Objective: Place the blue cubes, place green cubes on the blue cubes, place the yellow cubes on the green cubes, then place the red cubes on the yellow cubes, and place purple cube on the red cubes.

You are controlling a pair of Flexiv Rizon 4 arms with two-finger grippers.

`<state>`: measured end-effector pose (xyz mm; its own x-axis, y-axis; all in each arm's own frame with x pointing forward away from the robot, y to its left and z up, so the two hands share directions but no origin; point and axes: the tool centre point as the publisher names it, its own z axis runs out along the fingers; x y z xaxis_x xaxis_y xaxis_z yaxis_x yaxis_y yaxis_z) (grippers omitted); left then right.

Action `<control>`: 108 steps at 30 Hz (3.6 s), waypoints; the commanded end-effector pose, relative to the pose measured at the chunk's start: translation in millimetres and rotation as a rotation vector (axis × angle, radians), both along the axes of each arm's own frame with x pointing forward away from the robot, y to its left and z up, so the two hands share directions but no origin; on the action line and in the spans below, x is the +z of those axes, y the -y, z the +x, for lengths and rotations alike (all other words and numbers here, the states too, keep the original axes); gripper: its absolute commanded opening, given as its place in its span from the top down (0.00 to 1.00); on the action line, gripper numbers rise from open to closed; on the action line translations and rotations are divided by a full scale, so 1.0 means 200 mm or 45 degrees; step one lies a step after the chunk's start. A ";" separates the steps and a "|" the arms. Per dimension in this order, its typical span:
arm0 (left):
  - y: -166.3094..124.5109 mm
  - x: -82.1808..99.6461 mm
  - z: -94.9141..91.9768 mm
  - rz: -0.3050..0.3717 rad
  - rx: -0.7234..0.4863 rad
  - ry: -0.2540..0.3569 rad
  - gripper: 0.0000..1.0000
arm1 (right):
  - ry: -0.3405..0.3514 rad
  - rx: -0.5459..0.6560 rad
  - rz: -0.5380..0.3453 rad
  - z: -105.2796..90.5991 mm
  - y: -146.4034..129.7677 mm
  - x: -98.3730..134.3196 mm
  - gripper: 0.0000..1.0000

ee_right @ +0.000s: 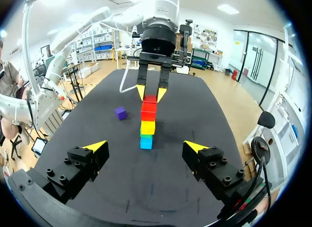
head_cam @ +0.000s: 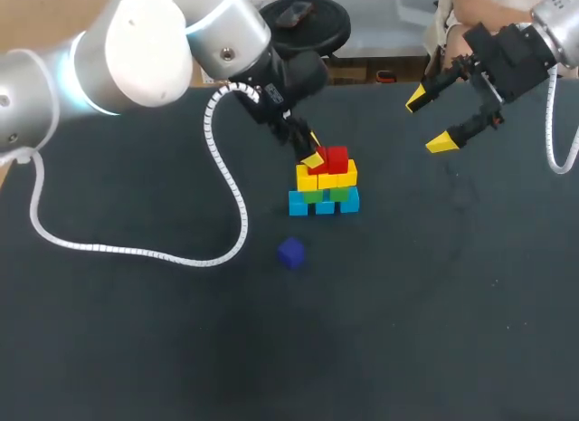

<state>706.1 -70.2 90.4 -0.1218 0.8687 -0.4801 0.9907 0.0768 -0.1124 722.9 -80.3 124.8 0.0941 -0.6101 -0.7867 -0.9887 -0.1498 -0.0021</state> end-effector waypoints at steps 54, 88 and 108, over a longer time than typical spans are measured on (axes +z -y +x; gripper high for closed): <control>-0.21 0.45 -0.42 0.114 0.031 0.138 0.00 | 0.001 -0.002 -0.001 0.00 0.00 0.00 0.00; -0.13 0.52 -0.72 -0.054 -0.487 0.375 0.00 | 0.001 -0.002 -0.001 0.00 0.00 0.00 0.00; 0.12 0.53 -0.72 0.106 -0.792 0.353 0.00 | 0.001 -0.002 -0.001 0.00 0.00 0.00 0.00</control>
<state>550.3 -62.6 195.0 0.4621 0.7720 -0.4365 0.8868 -0.4067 0.2195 722.9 -80.2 124.8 0.0942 -0.6101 -0.7867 -0.9887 -0.1499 -0.0021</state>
